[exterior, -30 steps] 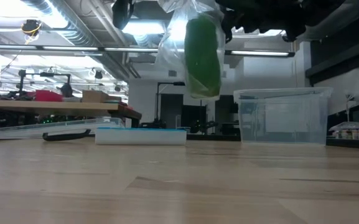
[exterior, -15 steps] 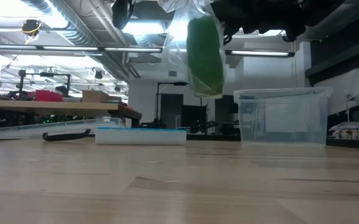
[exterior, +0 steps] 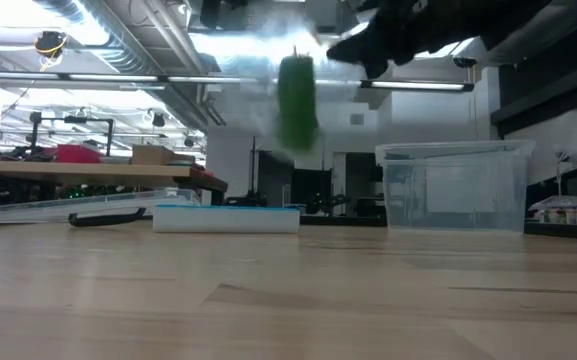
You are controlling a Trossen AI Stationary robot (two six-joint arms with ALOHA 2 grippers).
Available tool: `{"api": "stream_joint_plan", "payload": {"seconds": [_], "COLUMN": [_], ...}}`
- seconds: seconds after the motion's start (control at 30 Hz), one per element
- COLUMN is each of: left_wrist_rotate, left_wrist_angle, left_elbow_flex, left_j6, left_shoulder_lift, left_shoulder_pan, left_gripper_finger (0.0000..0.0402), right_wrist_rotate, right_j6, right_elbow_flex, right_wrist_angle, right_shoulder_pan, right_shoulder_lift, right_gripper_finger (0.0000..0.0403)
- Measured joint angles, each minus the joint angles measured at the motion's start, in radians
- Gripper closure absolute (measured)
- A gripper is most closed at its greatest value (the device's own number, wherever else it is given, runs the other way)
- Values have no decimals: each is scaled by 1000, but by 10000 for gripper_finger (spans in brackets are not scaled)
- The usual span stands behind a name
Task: Roll bandage
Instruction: Close the transparent zip bag
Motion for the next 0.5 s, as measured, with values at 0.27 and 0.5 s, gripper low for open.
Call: {"api": "stream_joint_plan", "payload": {"seconds": [0.27,0.5], "left_wrist_rotate": [0,1], "left_wrist_angle": [18,13], "left_elbow_flex": [1,1], "left_j6": [54,100], "left_shoulder_lift": [-1,-1], "left_shoulder_pan": [11,-27], "left_gripper_finger": [261,247], "right_wrist_rotate": [159,216], "right_j6": [-24,-51], "right_elbow_flex": [-1,-1], "right_wrist_angle": [-27,-130], "right_shoulder_pan": [0,0], "right_shoulder_lift": [-80,-187], "right_gripper_finger": [399,398]}}
